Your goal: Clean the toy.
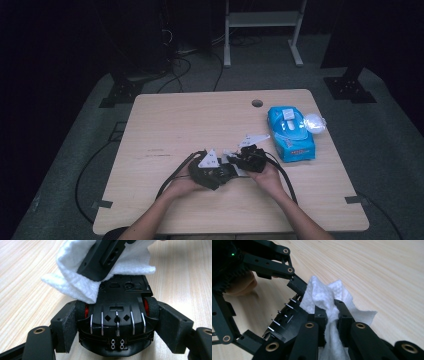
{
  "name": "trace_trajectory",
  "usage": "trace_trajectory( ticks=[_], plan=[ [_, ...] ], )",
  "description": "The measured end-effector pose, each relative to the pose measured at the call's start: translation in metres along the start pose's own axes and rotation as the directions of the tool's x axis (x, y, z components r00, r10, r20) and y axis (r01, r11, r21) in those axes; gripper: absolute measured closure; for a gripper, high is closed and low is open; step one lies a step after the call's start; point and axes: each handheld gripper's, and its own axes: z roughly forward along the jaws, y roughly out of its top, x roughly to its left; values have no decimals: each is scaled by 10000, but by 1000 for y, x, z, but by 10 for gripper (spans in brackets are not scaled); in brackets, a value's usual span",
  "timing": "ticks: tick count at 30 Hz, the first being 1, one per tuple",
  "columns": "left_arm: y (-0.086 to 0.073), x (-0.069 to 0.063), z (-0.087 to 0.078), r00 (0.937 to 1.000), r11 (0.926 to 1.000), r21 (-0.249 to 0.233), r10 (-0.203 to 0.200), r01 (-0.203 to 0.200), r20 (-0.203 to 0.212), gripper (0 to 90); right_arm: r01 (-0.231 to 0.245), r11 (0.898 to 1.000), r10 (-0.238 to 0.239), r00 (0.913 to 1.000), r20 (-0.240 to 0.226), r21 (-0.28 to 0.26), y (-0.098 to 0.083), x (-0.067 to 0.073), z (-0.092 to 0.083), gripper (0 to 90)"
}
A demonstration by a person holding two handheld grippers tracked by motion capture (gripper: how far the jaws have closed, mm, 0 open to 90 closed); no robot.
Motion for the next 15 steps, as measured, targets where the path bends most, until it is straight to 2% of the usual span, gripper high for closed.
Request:
trace_trajectory(
  ticks=[2, 5, 8, 10, 13, 15],
  plan=[
    [-1, 1, 0, 10000, 10000, 12, -44, 44, 25, 248, 32, 10000, -32, 9999, 98, 41, 0, -2, 0, 813],
    [-1, 2, -1, 10000, 10000, -41, -16, 16, 39, 248, -349, 9994, 347, 9980, 532, 21, -8, -18, -7, 813],
    [-1, 3, -3, 10000, 10000, -3, 16, -16, 8, 248, -551, 9984, 533, 9932, 1040, 148, -18, -31, -18, 813],
    [-2, 3, -2, 10000, 9999, 114, 63, -63, 13, 248, -750, 9971, 735, 9931, 917, 135, -23, -35, -24, 813],
    [-2, 3, -2, 10000, 9999, 120, 37, -37, 41, 248, -410, 9989, 389, 9960, 808, 240, -23, -27, -26, 813],
    [-2, 3, -2, 10000, 9999, 101, 34, -34, 10, 248, -80, 9995, 68, 9993, 373, 320, -23, -18, -25, 813]
  ],
)
